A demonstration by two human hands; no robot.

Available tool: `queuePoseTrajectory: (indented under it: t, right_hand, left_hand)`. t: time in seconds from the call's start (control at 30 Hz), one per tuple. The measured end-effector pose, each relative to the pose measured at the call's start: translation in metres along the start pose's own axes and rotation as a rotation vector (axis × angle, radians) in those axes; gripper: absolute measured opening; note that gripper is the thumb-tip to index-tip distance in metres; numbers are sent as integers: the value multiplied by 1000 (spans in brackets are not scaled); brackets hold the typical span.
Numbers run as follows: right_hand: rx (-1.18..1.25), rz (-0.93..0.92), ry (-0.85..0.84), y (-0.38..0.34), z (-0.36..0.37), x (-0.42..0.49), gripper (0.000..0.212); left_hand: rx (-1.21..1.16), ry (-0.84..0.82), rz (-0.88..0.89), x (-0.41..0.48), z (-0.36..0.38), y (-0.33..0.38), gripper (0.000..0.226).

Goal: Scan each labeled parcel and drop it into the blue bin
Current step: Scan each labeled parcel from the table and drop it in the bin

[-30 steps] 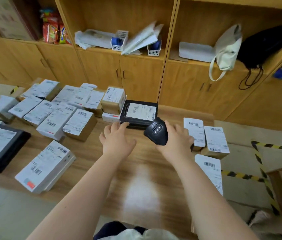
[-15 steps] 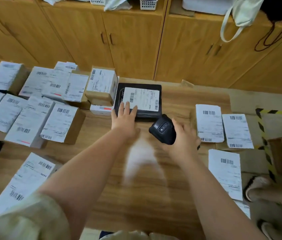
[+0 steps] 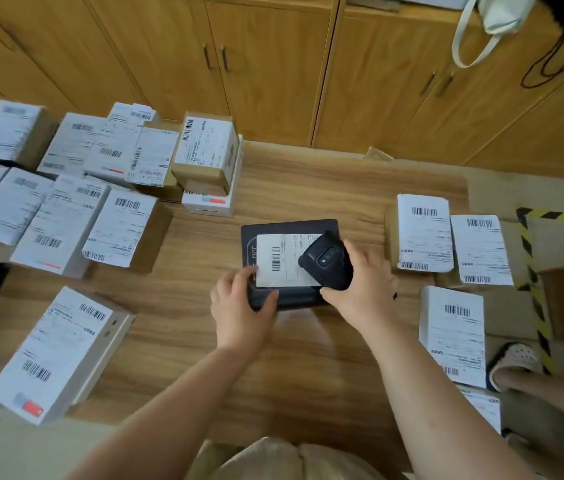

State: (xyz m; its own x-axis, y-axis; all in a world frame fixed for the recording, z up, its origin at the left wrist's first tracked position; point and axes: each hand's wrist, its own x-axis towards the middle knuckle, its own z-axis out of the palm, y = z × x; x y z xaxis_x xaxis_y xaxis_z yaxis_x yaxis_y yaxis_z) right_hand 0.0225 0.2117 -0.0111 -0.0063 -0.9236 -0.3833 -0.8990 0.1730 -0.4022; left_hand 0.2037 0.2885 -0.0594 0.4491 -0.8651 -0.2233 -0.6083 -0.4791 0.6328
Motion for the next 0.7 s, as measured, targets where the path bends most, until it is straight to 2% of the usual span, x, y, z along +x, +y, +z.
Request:
queuePoseTrajectory:
  t: [0.03, 0.1, 0.13, 0.2, 0.27, 0.37, 0.47, 0.57, 0.63, 0.7]
  right_hand:
    - [3, 7, -6, 2, 0, -2, 94]
    - [15, 20, -7, 6, 0, -7, 94]
    - [13, 20, -3, 8, -1, -10, 94]
    - [4, 17, 14, 15, -6, -14, 92]
    - [12, 20, 34, 22, -11, -17, 91]
    - [14, 28, 66, 33, -20, -23, 90]
    - [6, 37, 71, 42, -26, -29, 89]
    - [12, 42, 77, 52, -31, -33, 89]
    - [13, 33, 81, 56, -35, -34, 89]
    - [20, 14, 89, 57, -37, -35, 87]
  left_hand:
    - [-98, 11, -165, 8, -3, 6, 71]
    - [-106, -73, -421, 29, -1, 19, 107]
    - [-47, -153, -496, 38, 3, 25, 122]
    - [80, -267, -553, 46, 18, 32, 136]
    - [103, -266, -547, 44, 33, 37, 135]
    - [69, -219, -479, 35, 46, 45, 122]
    - [-45, -176, -462, 18, 52, 45, 111]
    - [-172, -91, -543, -13, 51, 42, 117]
    - [-163, -106, -590, -33, 46, 44, 127]
    - [-87, -105, -501, -41, 36, 45, 136]
